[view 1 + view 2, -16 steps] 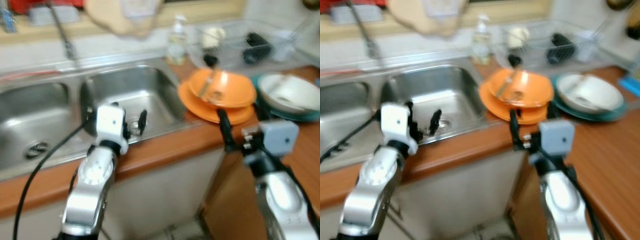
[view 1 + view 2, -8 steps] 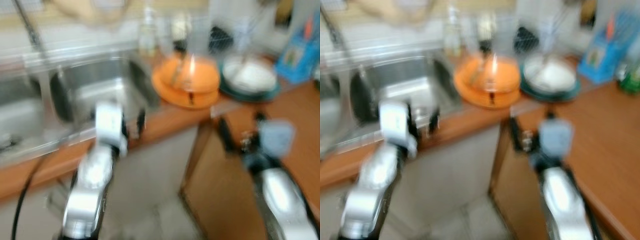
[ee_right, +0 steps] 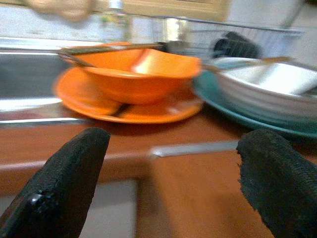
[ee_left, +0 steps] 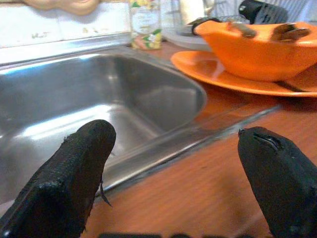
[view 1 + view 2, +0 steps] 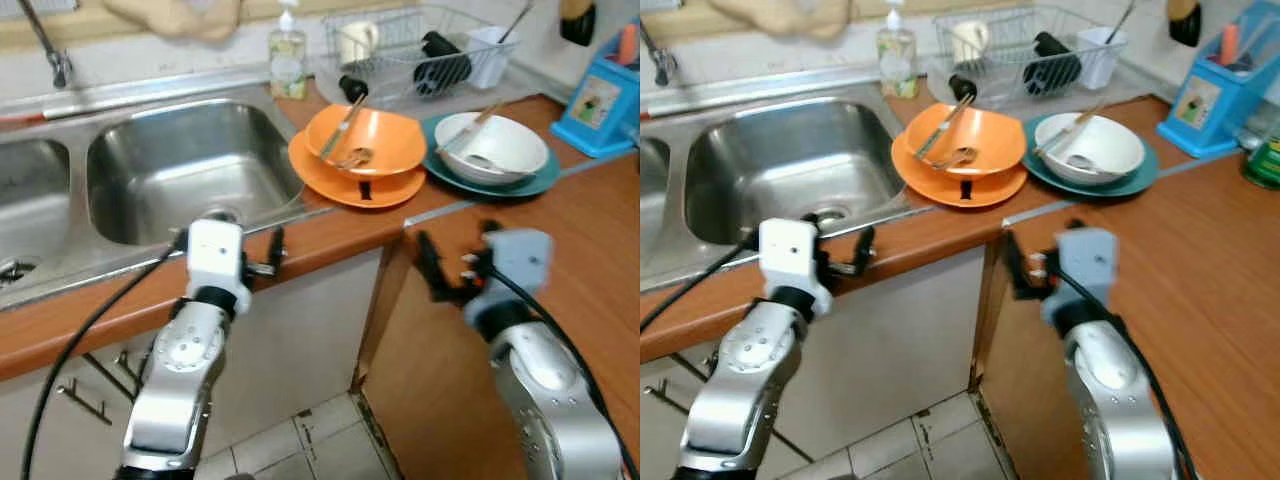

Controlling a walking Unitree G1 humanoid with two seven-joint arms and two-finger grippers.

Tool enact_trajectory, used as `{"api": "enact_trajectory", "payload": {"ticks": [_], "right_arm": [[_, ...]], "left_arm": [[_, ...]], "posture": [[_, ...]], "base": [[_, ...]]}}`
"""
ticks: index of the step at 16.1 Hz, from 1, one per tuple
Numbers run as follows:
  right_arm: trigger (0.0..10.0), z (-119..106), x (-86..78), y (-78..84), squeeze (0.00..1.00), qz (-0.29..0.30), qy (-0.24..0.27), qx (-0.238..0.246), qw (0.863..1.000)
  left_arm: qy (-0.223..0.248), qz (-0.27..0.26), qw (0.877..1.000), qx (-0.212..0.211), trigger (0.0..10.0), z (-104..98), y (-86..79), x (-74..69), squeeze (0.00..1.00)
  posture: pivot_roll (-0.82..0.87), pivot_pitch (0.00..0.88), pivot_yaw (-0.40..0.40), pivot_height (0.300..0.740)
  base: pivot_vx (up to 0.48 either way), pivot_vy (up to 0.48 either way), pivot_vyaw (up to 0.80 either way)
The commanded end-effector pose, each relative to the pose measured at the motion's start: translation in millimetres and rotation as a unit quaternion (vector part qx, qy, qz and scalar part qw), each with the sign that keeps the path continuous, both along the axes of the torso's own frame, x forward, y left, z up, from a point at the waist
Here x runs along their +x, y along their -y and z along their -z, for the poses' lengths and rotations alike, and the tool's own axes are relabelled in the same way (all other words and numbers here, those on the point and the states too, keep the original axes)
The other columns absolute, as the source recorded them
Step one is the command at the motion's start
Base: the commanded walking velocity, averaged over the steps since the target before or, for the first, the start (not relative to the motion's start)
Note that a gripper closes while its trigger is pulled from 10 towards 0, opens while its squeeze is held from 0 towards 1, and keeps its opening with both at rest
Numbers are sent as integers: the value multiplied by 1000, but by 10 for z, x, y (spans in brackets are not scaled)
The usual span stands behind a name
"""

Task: Kitchen organization

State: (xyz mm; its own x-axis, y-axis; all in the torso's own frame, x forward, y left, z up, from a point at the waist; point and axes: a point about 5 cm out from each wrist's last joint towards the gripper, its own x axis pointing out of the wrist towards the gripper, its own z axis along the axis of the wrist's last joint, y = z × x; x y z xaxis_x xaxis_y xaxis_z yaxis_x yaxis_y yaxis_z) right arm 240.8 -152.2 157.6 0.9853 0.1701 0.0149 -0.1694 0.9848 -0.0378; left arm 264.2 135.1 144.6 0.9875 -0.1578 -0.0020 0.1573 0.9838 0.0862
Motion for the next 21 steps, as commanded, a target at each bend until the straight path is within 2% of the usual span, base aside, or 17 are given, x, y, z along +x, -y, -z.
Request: {"api": "enact_trajectory", "payload": {"ticks": [1,4,8,11,21], "right_arm": [[10000,-12,9,-47,0,-16,-2,2,1000],[10000,-43,5,-94,0,-25,11,-8,1000],[10000,-180,-42,-88,0,-8,60,26,998],[10000,-188,-53,-76,0,-1,63,26,998],[10000,-263,-102,-57,0,8,84,28,996]], "left_arm": [[16,6,1000,-4,10000,-78,-9,1,0],[19,0,1000,-9,10000,-107,-43,10,0],[22,15,1000,-14,10000,-131,-45,-2,0],[25,33,999,-16,10000,-162,-22,-15,0],[30,33,998,-32,10000,-183,-17,-36,0]], "posture": [[-131,0,-20,740],[-131,0,-17,740],[-137,0,-4,740],[-138,0,5,740],[-139,0,12,740]], "base": [[0,0,0],[167,0,0],[286,0,0],[308,0,0],[310,0,0]]}}
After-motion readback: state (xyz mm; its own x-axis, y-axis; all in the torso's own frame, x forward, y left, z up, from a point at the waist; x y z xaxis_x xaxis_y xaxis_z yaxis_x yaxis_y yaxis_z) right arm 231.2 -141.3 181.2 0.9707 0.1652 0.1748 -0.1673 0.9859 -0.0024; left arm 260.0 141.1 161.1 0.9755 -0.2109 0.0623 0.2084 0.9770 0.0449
